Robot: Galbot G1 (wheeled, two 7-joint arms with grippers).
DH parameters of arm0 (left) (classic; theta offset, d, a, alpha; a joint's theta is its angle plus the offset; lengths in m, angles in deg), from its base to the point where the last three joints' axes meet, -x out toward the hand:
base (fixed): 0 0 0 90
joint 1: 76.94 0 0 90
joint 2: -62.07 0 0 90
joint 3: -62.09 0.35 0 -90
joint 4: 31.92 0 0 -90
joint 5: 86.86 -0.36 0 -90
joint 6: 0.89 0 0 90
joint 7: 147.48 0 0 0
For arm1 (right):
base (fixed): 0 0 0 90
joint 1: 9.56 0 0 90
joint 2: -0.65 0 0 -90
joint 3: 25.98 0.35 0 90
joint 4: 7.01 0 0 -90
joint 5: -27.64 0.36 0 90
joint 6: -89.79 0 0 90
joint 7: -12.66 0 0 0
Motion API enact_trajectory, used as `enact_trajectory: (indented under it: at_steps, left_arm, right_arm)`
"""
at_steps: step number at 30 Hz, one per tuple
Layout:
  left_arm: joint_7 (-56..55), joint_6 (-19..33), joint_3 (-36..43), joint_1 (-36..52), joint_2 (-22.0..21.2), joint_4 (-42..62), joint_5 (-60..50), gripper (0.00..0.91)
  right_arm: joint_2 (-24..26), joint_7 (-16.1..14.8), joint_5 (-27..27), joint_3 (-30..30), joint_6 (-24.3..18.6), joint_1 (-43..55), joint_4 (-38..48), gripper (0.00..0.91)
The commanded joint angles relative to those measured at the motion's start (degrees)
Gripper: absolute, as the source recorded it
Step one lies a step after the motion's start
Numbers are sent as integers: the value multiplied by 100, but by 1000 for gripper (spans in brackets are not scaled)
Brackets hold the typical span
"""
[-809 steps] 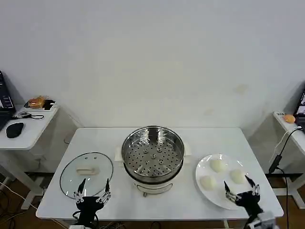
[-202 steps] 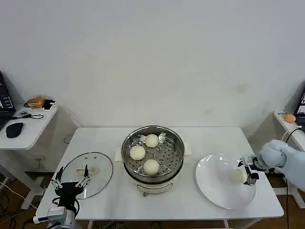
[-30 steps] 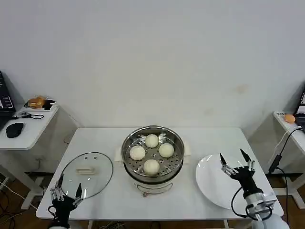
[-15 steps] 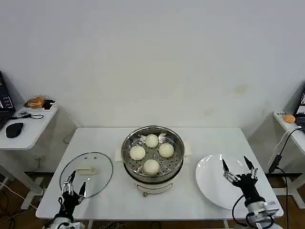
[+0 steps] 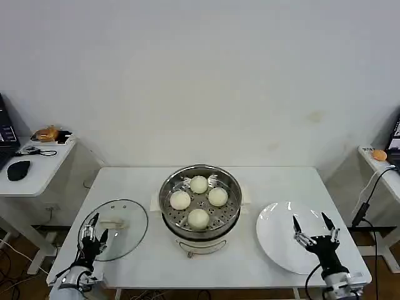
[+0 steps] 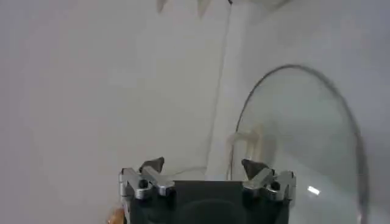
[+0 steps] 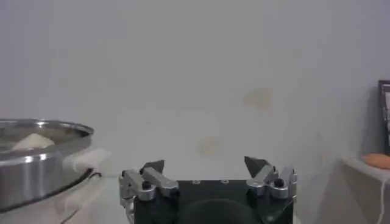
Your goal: Take steamed baozi put them in steamer then cover it.
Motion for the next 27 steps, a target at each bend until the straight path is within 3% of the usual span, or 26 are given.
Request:
enact_trajectory:
  at_steps: [1,27]
  left_arm:
    - [44,0,97,387,137,398,-79,907]
    - [136,-34,497,1174,-20,929,-185,907]
  right_arm:
    - [-50,5,-57,-17,-14,-77,-10,907]
    - [-112,-8,-174,-109,-50,-118,39,907]
